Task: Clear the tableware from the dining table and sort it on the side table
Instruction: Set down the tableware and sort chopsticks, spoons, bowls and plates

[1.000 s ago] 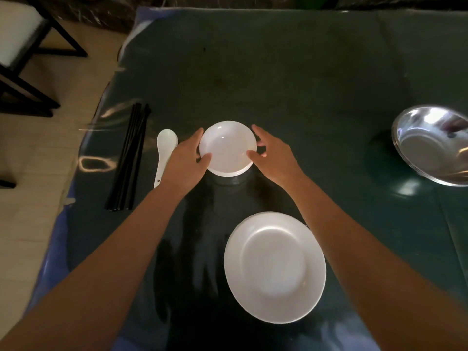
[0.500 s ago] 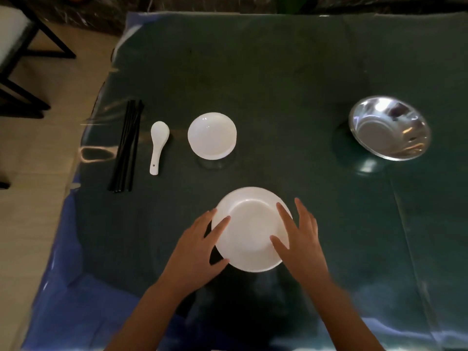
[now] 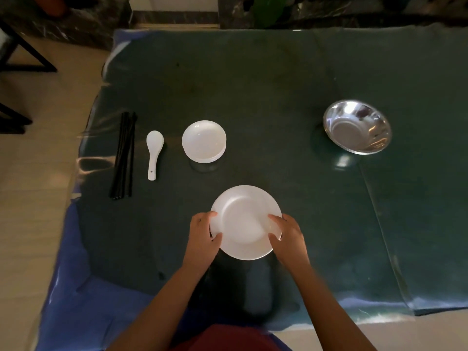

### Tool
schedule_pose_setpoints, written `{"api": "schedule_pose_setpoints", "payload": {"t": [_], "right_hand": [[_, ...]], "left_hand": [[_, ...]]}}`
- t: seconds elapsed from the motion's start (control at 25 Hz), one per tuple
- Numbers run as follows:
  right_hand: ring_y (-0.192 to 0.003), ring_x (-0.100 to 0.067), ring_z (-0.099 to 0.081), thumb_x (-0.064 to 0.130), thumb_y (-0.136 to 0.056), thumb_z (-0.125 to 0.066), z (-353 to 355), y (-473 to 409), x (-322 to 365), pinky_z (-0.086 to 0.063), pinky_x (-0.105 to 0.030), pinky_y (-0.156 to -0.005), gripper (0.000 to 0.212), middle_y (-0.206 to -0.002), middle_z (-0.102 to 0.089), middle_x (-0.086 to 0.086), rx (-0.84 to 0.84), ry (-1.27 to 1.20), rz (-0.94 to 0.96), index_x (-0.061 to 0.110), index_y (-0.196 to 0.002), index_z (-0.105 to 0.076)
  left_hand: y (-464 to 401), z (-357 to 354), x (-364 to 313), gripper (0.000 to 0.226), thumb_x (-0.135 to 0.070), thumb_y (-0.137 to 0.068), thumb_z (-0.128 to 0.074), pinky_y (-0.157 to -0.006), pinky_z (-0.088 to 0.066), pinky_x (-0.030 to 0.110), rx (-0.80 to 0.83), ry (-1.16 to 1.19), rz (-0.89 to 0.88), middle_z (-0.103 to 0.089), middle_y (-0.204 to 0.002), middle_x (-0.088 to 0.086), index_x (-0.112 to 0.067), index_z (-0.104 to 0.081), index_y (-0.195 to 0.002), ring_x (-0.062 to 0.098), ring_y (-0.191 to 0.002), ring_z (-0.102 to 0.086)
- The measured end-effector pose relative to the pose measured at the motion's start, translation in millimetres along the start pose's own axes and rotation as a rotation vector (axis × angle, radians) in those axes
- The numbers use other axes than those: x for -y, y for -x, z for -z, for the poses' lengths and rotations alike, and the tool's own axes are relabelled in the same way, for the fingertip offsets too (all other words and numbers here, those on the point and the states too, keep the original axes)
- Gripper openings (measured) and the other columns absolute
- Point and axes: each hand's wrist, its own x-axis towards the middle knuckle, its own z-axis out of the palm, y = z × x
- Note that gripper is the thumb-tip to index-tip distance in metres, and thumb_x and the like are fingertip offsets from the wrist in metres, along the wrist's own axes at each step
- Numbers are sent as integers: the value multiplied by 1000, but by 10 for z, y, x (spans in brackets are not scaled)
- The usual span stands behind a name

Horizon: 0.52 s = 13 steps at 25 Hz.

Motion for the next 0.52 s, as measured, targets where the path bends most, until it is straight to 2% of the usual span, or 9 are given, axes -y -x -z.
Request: {"api": "schedule_pose_setpoints", "payload": {"t": [0.2,0.32,0.4,0.52], "right_hand": [[-100,-16,-50,2,-78,-57,19,-35,109,-38,-24,-82,54,-122,-57,-4,-63,-126,-109,20,-127,-47],[-100,-22,-58,2,-79,-55,87,-132,123,-41,-25,-81,50,-112,-65,-3,-64,-166,-208,19,-126,-51],[-100,-23,-62,1,-77,-55,128,-166,116,-41,-23,-78,47,-104,-68,-1,-43,-176,-225,21,-119,-59],[-86,-13,-64,1,-74,-57,223,-259,58,-43,-16,-68,46,-92,-70,10,0,-202,-186,28,-110,-64]], "left_hand": [[-103,98,-22,64,-2,-72,-66,-90,-50,37,67,118,87,-47,-123,7,-11,-42,-131,22,-107,-53],[-149,127,-69,47,0,-75,-59,-78,-48,25,88,132,125,-63,-109,6,-12,-55,-121,22,-96,-62],[-124,107,-91,40,4,-77,-53,-72,-44,20,36,121,119,-67,-97,7,-11,-61,-113,23,-87,-63],[-164,62,-130,45,8,-78,-50,-77,-47,27,-24,169,138,-67,-94,-1,-14,-63,-115,19,-88,-63]]}}
